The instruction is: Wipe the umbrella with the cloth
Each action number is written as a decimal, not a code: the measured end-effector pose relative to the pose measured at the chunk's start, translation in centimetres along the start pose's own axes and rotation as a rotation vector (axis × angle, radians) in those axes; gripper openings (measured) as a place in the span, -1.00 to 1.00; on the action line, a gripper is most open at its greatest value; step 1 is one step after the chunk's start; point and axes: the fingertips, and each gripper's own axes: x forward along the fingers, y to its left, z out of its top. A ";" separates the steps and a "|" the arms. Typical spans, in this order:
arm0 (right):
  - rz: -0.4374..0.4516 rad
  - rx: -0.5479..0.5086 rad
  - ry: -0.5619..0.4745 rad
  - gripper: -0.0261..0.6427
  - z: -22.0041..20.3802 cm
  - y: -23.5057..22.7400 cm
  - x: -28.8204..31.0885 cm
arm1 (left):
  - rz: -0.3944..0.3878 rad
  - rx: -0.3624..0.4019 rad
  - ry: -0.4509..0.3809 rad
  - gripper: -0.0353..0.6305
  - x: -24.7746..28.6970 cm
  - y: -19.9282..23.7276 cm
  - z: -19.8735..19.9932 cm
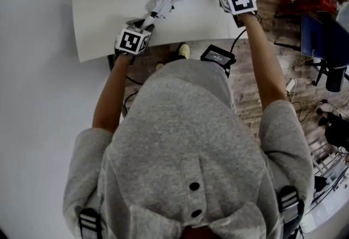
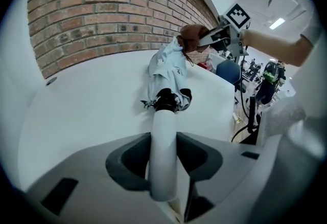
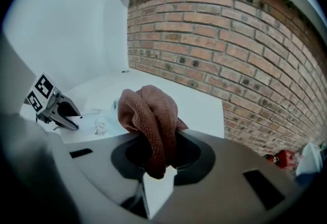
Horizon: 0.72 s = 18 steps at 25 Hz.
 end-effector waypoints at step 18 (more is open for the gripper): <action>-0.043 0.280 -0.369 -0.67 1.4 10.0 -17.6 | 0.152 -0.026 -0.504 -0.71 -16.3 -1.4 3.0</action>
